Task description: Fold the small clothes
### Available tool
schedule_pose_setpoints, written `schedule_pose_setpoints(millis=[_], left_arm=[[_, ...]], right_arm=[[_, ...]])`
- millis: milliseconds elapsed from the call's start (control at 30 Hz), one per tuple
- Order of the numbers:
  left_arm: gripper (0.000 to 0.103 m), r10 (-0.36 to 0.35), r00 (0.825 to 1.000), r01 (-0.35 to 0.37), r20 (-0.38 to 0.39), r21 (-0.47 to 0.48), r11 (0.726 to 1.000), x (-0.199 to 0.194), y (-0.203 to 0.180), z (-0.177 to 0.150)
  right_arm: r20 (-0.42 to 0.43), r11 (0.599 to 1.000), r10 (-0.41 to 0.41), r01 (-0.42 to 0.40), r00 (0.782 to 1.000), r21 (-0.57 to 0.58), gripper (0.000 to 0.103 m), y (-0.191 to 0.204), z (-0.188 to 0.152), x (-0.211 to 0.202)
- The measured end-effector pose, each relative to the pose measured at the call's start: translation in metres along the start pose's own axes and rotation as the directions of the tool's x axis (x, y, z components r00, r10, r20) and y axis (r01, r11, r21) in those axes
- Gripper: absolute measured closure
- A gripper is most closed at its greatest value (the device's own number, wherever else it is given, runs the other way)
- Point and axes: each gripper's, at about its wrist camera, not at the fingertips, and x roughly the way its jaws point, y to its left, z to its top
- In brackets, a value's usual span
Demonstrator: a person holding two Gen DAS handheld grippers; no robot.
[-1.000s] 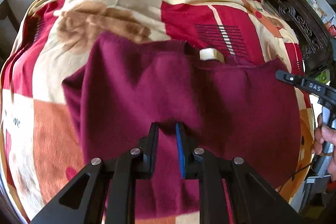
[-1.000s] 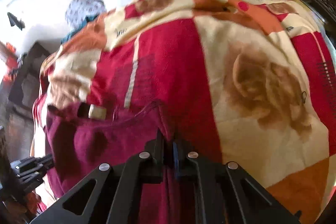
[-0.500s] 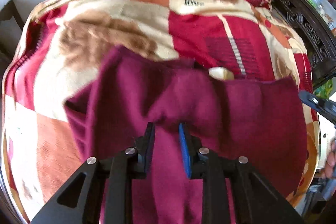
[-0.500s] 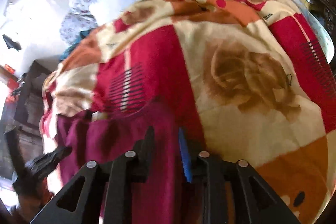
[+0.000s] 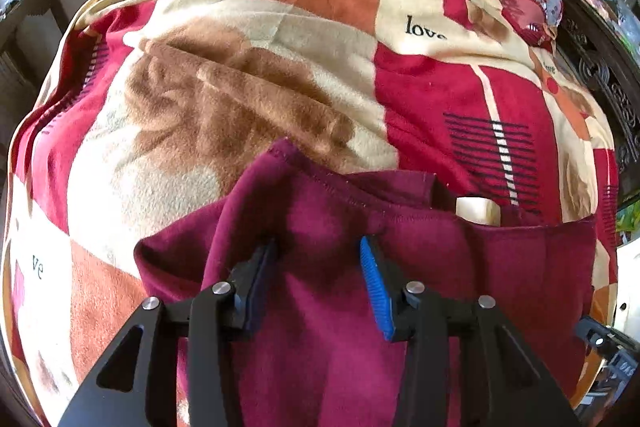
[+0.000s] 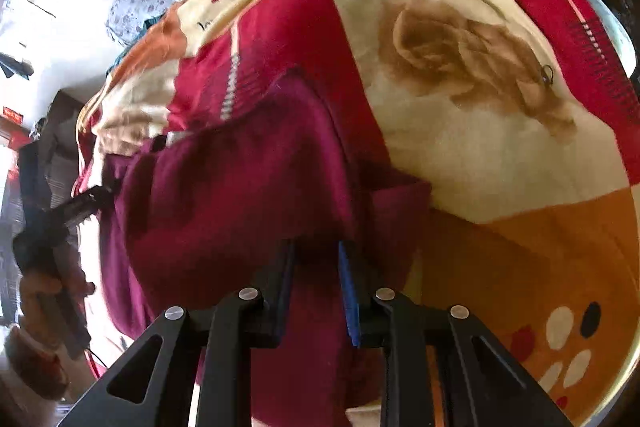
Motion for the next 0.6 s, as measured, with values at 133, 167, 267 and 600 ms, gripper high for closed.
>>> schedule_pose_setpoints(millis=[133, 167, 267, 600], left_arm=[[0.061, -0.028, 1.000, 0.028, 0.008, -0.028, 0.999, -0.018, 0.011, -0.002], [0.060, -0.023, 1.000, 0.023, 0.015, -0.035, 0.999, -0.023, 0.014, -0.003], [0.060, -0.043, 0.999, 0.045, 0.022, -0.088, 0.995, -0.042, 0.036, -0.016], [0.058, -0.053, 0.998, 0.044, -0.030, -0.251, 0.967, -0.062, 0.100, -0.094]], right_arm=[[0.037, 0.997, 0.046, -0.043, 0.998, -0.060, 0.077, 0.029, 0.008, -0.026], [0.039, 0.994, 0.070, -0.066, 0.997, -0.088, 0.077, 0.042, 0.013, -0.030], [0.025, 0.980, 0.124, -0.119, 0.992, -0.157, 0.077, 0.077, 0.023, -0.021], [-0.080, 0.929, 0.186, -0.202, 0.979, -0.309, 0.077, 0.192, 0.038, 0.069]])
